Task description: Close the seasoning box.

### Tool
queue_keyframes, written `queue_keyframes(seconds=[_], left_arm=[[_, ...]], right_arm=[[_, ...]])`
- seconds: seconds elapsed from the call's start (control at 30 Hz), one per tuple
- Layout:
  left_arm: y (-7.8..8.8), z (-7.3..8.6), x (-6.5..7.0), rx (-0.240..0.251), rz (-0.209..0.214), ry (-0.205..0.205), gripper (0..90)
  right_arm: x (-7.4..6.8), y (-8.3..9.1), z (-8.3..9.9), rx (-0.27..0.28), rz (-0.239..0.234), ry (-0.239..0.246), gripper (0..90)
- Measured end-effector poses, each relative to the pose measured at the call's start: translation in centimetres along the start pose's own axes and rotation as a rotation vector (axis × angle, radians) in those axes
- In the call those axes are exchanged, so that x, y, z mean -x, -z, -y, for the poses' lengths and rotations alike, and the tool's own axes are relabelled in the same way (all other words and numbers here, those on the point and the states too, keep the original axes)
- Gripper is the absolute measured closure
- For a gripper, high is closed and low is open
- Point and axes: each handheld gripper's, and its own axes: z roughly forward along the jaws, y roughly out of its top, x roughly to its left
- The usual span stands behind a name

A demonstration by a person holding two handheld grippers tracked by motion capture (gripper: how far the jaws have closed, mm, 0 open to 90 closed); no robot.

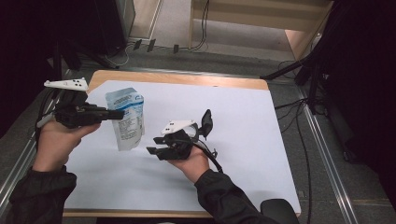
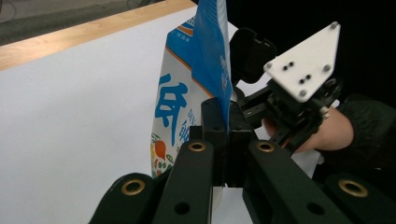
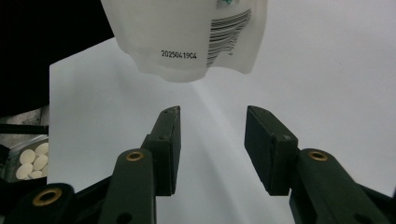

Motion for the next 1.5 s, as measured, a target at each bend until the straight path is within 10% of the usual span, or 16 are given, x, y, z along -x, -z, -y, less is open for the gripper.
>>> queue_keyframes(seconds=[0.73,1.5], left_arm=[[-1.0,-1.3,2.9,-0.040,0.116,-0.053,90.0],[-4.3,-1.4,2.2,-0.068,0.098,-0.034,90.0]], right_arm=[[-0.5,-3.5,1.7,0.046,0.052,-0.023,54.5],[-2.1,-3.2,2.5,0.071,0.015,0.068,44.1]])
